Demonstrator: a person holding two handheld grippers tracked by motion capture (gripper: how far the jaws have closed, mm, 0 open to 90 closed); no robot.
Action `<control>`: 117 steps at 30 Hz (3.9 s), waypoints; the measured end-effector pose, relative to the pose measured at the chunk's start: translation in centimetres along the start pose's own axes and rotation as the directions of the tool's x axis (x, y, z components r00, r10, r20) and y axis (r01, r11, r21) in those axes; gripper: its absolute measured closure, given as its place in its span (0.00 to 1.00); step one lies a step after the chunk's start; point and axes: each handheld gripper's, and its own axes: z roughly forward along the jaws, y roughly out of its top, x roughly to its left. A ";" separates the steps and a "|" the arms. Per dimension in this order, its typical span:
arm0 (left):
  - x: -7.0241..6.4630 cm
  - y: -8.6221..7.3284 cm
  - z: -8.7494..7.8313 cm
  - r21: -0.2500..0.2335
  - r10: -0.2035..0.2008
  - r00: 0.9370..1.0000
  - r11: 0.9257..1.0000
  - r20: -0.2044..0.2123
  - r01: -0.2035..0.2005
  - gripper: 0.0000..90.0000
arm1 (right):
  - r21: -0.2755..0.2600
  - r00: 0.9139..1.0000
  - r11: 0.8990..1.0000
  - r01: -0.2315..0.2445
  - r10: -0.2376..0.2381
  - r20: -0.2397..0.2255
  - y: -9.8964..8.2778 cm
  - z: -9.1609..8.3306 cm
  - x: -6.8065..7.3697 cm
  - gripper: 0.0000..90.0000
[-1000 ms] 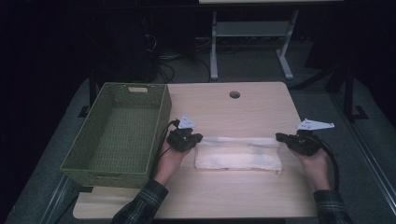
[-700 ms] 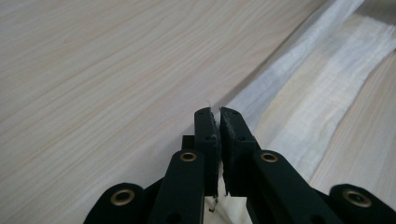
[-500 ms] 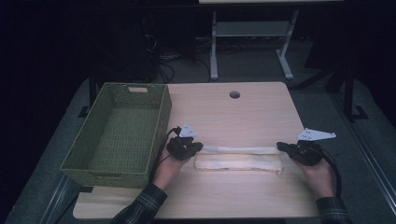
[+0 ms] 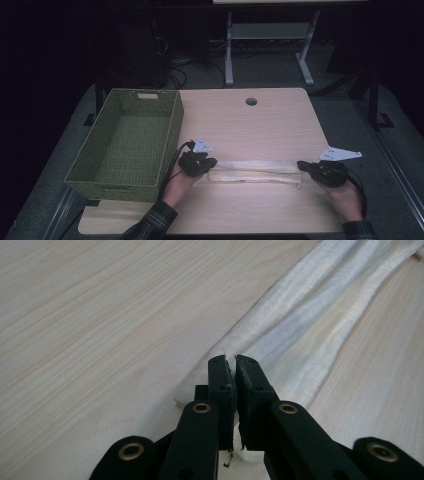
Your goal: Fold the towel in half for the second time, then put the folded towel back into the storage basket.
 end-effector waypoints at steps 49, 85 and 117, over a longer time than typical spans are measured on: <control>-1.1 4.0 3.3 -0.005 0.138 0.970 0.990 0.200 -0.139 0.42 | 0.064 0.999 0.997 -0.044 0.043 0.019 0.9 2.0 -0.4 0.58; -2.1 4.7 9.6 0.081 0.194 0.933 0.970 0.304 -0.229 0.68 | 0.147 0.995 0.985 -0.096 0.100 -0.022 -0.2 4.4 -1.2 0.81; -1.5 6.6 3.3 -0.021 0.153 0.936 0.988 0.316 -0.154 0.94 | 0.027 0.999 0.999 -0.036 0.036 -0.004 4.1 3.4 -0.2 0.94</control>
